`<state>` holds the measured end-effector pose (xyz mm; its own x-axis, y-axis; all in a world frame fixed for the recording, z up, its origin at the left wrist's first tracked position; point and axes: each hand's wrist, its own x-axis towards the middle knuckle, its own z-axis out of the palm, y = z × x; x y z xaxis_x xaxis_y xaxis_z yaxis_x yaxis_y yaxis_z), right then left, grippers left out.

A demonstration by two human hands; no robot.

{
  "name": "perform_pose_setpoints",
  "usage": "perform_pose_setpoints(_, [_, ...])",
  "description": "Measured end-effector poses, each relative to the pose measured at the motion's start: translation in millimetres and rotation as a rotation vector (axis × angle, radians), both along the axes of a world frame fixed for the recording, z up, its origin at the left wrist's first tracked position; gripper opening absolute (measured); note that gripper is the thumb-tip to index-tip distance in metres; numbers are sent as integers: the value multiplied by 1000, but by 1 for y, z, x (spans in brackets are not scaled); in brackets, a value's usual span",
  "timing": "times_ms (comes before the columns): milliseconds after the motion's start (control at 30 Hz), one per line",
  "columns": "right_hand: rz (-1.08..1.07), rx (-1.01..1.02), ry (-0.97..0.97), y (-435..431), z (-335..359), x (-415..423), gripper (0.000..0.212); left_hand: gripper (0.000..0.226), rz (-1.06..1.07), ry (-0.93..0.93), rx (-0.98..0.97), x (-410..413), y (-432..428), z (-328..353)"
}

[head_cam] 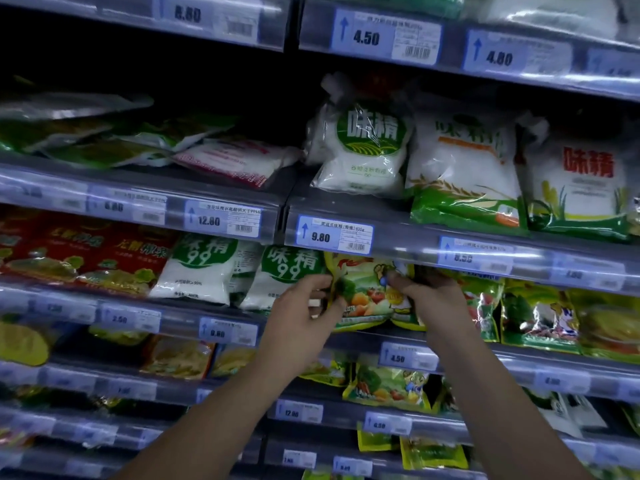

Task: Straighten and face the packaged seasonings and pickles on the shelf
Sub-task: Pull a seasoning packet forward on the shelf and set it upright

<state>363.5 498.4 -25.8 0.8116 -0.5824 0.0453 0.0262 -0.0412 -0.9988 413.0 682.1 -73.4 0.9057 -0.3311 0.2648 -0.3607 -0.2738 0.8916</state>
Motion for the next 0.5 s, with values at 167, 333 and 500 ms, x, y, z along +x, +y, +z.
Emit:
perform_pose_setpoints(167, [79,112,58,24,-16,-44,23,28,-97,257,-146,-14,9,10])
perform_pose_setpoints(333, [153,316,20,30,-33,-80,14,37,-226,389,-235,-37,24,1])
perform_pose_setpoints(500, [294,421,-33,21,-47,-118,24,49,-250,651,-408,-67,33,-17])
